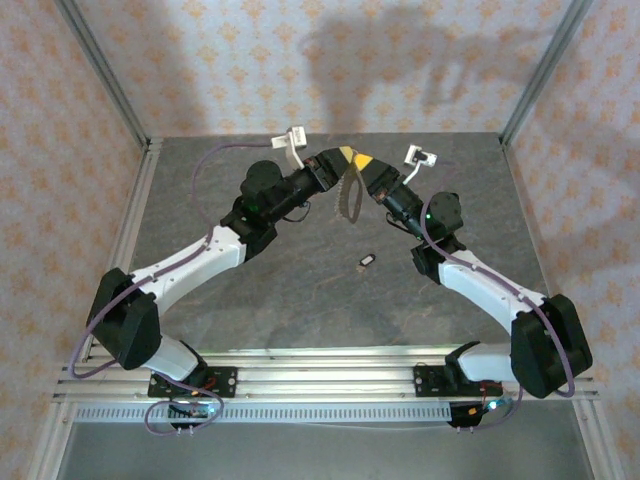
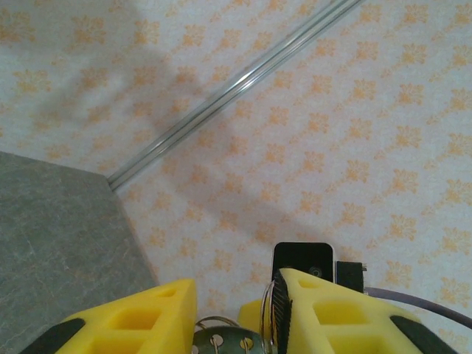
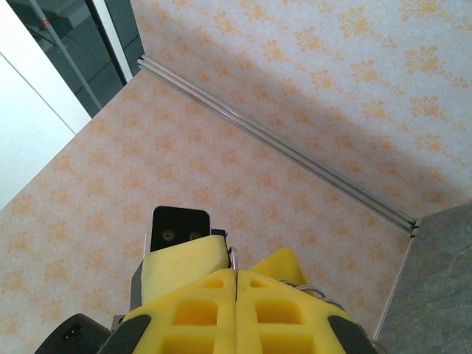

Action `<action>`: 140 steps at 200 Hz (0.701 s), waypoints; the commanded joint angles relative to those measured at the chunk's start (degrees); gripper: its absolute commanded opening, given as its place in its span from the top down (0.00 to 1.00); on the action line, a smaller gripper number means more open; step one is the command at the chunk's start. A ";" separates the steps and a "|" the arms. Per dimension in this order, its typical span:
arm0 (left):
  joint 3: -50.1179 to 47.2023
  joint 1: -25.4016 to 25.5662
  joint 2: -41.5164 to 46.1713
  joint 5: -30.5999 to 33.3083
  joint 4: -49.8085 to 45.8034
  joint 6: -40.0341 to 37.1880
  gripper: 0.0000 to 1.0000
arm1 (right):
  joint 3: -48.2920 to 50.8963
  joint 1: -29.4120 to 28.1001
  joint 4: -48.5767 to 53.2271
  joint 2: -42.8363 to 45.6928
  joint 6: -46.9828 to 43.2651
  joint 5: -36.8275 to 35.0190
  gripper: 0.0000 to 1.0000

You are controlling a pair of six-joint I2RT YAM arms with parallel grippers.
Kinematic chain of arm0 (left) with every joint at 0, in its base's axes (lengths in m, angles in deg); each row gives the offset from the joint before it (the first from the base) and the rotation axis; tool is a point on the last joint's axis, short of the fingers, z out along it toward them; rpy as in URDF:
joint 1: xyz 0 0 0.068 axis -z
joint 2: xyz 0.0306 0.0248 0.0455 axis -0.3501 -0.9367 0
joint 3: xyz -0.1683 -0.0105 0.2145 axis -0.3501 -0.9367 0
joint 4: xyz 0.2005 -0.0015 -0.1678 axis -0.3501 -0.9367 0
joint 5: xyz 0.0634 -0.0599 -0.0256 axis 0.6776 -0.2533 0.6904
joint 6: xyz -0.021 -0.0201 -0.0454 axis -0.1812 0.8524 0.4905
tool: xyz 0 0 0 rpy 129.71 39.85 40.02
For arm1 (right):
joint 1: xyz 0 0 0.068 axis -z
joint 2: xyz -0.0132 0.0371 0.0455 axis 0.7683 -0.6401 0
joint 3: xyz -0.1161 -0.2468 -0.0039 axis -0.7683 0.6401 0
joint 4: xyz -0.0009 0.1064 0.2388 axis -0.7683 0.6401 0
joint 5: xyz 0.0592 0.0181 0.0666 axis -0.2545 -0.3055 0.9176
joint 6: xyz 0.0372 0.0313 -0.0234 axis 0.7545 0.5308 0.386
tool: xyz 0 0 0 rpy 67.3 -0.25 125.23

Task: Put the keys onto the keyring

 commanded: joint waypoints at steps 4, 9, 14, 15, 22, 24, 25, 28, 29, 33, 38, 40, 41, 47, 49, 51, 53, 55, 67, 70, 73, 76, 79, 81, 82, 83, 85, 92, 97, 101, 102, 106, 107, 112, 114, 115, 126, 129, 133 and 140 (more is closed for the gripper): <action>2.46 0.44 -0.33 -0.58 2.80 0.09 0.67 | -1.53 -0.35 -4.28 -0.03 0.31 0.37 1.00; 2.49 0.44 -0.37 -0.54 2.84 -0.01 0.68 | -1.50 -0.33 -4.24 -0.05 0.31 0.35 1.00; 2.51 0.44 -0.38 -0.54 2.83 0.04 0.68 | -1.54 -0.33 -4.20 -0.05 0.31 0.35 1.00; 2.56 0.44 -0.38 -0.54 2.79 0.01 0.68 | -1.54 -0.33 -4.20 -0.13 0.31 0.35 1.00; 2.57 0.53 -0.37 -0.56 2.81 0.01 0.69 | -1.53 -0.33 -4.11 -0.16 0.31 0.42 1.00; 2.60 0.53 -0.33 -0.54 2.79 -0.02 0.69 | -1.54 -0.37 -4.11 -0.13 0.31 0.37 1.00; 2.64 0.53 -0.35 -0.54 2.77 -0.06 0.69 | -1.54 -0.39 -4.11 -0.12 0.31 0.40 1.00; 2.66 0.53 -0.36 -0.58 2.78 -0.10 0.70 | -1.45 -0.36 -4.11 -0.16 0.31 0.43 1.00; 2.68 0.53 -0.37 -0.60 2.81 -0.11 0.70 | -1.45 -0.38 -4.09 -0.17 0.31 0.44 1.00; 2.70 0.53 -0.38 -0.57 2.76 -0.17 0.70 | -1.45 -0.41 -4.03 -0.19 0.31 0.46 1.00; 2.81 0.54 -0.37 -0.58 2.67 -0.28 0.71 | -1.51 -0.42 -3.98 -0.19 0.26 0.52 1.00; 2.79 0.53 -0.40 -0.57 2.58 -0.29 0.71 | -1.40 -0.42 -3.94 -0.20 0.30 0.52 1.00; 2.83 0.53 -0.43 -0.55 2.53 -0.29 0.71 | -1.47 -0.42 -3.94 -0.16 0.30 0.53 1.00; 2.89 0.55 -0.39 -0.58 2.45 -0.36 0.72 | -1.47 -0.42 -3.87 -0.17 0.28 0.61 1.00; 2.90 0.53 -0.45 -0.55 2.48 -0.35 0.73 | -1.46 -0.42 -3.86 -0.19 0.25 0.61 1.00; 2.87 0.53 -0.46 -0.58 2.44 -0.37 0.73 | -1.52 -0.42 -3.89 -0.20 0.23 0.61 1.00; 2.87 0.53 -0.44 -0.61 2.41 -0.38 0.73 | -1.47 -0.42 -3.81 -0.16 0.22 0.68 1.00; 2.93 0.57 -0.53 -0.62 2.47 -0.33 0.74 | -1.46 -0.42 -3.77 -0.17 0.22 0.70 1.00; 3.09 0.61 -0.62 -0.76 2.25 -0.49 0.76 | -1.62 -0.42 -3.58 -0.13 0.17 0.79 1.00; 3.19 0.66 -0.64 -0.78 2.18 -0.52 0.76 | -1.63 -0.45 -3.55 -0.16 0.13 0.92 1.00; 3.17 0.62 -0.64 -0.80 2.18 -0.48 0.77 | -1.65 -0.51 -3.48 -0.19 0.13 0.89 1.00; 3.20 0.62 -0.71 -0.80 2.14 -0.58 0.77 | -1.63 -0.50 -3.44 -0.14 0.13 0.90 1.00; 3.22 0.60 -0.73 -0.90 2.17 -0.58 0.78 | -1.66 -0.50 -3.34 -0.19 0.13 1.01 1.00; 3.22 0.61 -0.73 -0.89 2.14 -0.56 0.78 | -1.66 -0.50 -3.32 -0.20 0.06 0.98 1.00; 3.22 0.61 -0.73 -0.89 2.10 -0.56 0.78 | -1.66 -0.50 -3.32 -0.20 0.06 0.98 1.00; 3.26 0.61 -0.77 -0.93 2.07 -0.55 0.78 | -1.64 -0.50 -3.32 -0.16 0.05 0.97 1.00; 3.32 0.61 -0.81 -1.01 2.10 -0.55 0.79 | -1.68 -0.48 -3.36 -0.19 0.05 0.99 1.00; 3.40 0.62 -0.90 -1.05 2.02 -0.67 0.80 | -1.73 -0.50 -3.25 -0.08 0.04 0.92 1.00; 3.42 0.62 -0.88 -1.13 2.01 -0.69 0.81 | -1.78 -0.50 -3.13 -0.06 -0.04 0.97 1.00; 3.40 0.62 -0.99 -1.22 2.02 -0.66 0.82 | -1.87 -0.46 -3.00 -0.11 -0.05 0.97 1.00; 3.40 0.62 -0.99 -1.23 1.99 -0.74 0.82 | -1.84 -0.48 -2.98 -0.07 -0.05 0.97 1.00; 3.41 0.62 -0.98 -1.24 1.94 -0.81 0.83 | -1.89 -0.50 -2.90 -0.08 -0.05 1.01 1.00; 3.45 0.62 -0.94 -1.28 1.95 -0.81 0.83 | -1.93 -0.50 -2.89 -0.05 -0.05 1.03 1.00; 3.51 0.62 -0.99 -1.32 1.82 -0.88 0.84 | -1.98 -0.50 -2.83 -0.03 -0.13 1.05 1.00; 3.55 0.62 -0.99 -1.33 1.81 -0.85 0.84 | -1.98 -0.50 -2.80 -0.16 -0.13 1.12 1.00; 3.56 0.62 -0.99 -1.33 1.80 -0.88 0.84 | -1.98 -0.50 -2.79 -0.14 -0.13 1.13 1.00; 3.52 0.71 -1.00 -1.42 1.78 -0.97 0.88 | -2.23 -0.51 -2.64 -0.17 -0.13 1.14 1.00; 3.54 0.75 -1.00 -1.42 1.77 -1.03 0.89 | -2.20 -0.55 -2.63 -0.20 -0.09 1.19 1.00; 3.50 0.71 -0.99 -1.42 1.71 -1.07 0.90 | -2.25 -0.52 -2.57 -0.20 -0.13 1.23 1.00; 3.61 0.70 -1.05 -1.42 1.60 -1.16 0.94 | -2.41 -0.58 -2.50 -0.20 -0.22 1.23 1.00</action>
